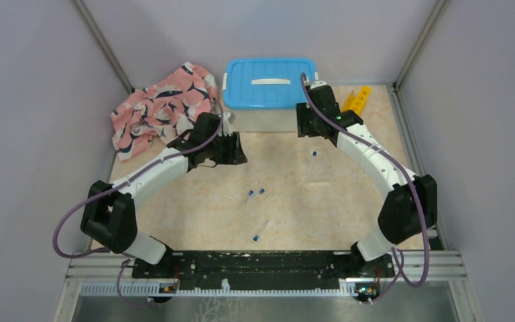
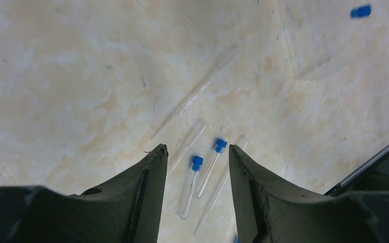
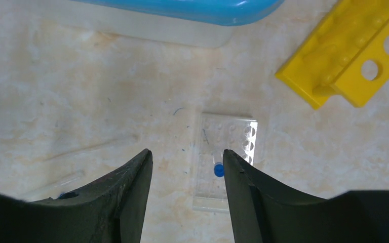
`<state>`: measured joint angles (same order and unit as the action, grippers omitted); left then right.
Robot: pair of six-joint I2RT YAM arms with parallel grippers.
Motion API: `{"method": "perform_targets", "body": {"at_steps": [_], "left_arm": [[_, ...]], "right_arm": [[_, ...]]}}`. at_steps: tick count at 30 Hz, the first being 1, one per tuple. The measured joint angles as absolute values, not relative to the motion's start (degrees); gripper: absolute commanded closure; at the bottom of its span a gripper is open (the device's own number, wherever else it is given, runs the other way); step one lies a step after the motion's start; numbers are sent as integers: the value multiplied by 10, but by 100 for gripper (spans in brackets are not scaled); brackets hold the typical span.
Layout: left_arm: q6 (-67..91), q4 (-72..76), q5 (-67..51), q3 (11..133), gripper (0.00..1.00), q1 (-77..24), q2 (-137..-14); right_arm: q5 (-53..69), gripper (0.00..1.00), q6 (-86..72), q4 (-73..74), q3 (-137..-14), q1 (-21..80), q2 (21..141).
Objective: Organize the chemistry lab equipment
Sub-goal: Pick up the test tube at the center of the board.
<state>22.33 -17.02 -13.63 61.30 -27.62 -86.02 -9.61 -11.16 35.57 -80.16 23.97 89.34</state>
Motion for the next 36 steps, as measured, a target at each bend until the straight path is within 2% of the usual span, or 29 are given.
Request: {"method": "perform_targets", "body": {"at_steps": [6, 15, 36], "left_arm": [[197, -257, -63, 615, 58, -364, -860], [206, -284, 6, 594, 68, -399, -861], [222, -284, 35, 581, 70, -463, -913]], "right_arm": [[-96, 46, -128, 295, -742, 272, 860], [-93, 46, -140, 238, -683, 292, 814], [-91, 47, -148, 186, -641, 300, 794]]}}
